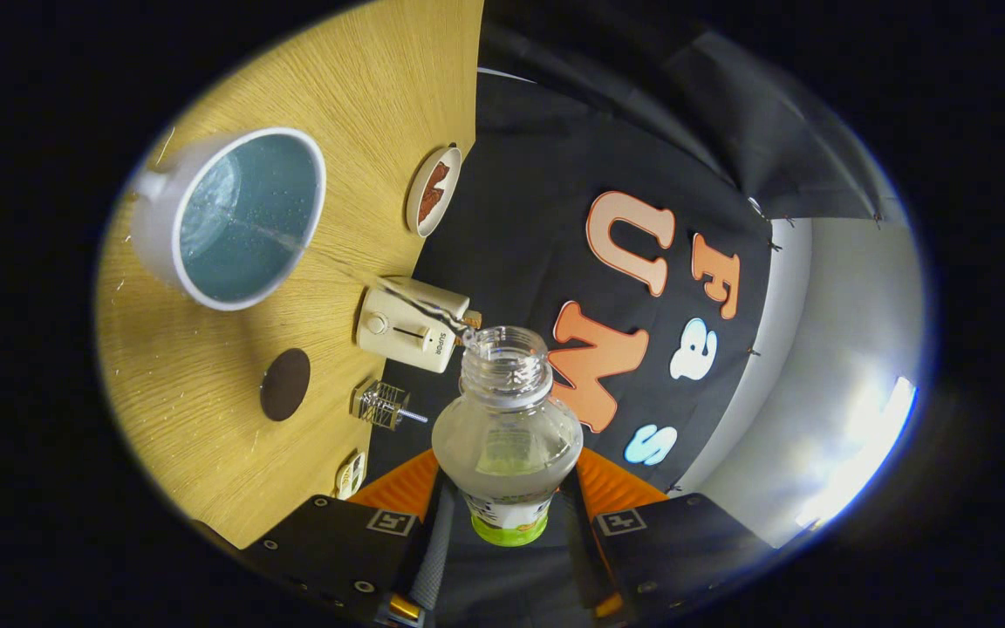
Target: Take the bottle from table, then pour the juice into the cup, finally place the bottle on the coaster
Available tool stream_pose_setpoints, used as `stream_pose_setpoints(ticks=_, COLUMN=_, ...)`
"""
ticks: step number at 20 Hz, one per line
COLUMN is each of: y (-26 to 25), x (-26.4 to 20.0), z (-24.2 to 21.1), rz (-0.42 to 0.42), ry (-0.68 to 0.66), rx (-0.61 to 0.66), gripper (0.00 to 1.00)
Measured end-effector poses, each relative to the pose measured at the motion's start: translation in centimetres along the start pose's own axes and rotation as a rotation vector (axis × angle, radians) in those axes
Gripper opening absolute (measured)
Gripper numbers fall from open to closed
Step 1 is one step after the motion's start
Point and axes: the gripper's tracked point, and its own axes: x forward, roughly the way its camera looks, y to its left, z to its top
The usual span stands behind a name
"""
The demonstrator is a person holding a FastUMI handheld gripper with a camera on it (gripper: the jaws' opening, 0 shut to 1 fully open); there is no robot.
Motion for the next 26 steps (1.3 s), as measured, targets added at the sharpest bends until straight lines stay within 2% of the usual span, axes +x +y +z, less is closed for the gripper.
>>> stream_pose_setpoints(ticks=8, y=-0.8, x=0.0, z=0.0, rz=-0.01, ry=-0.012, rx=-0.033, gripper=0.6)
stream_pose_setpoints(ticks=12, y=-1.5, x=-0.1, z=0.2, rz=-0.042, ry=-0.023, rx=-0.086, gripper=0.6)
stream_pose_setpoints(ticks=26, y=-0.9, x=-0.4, z=0.3, rz=-0.009, ry=-0.033, rx=-0.11, gripper=0.6)
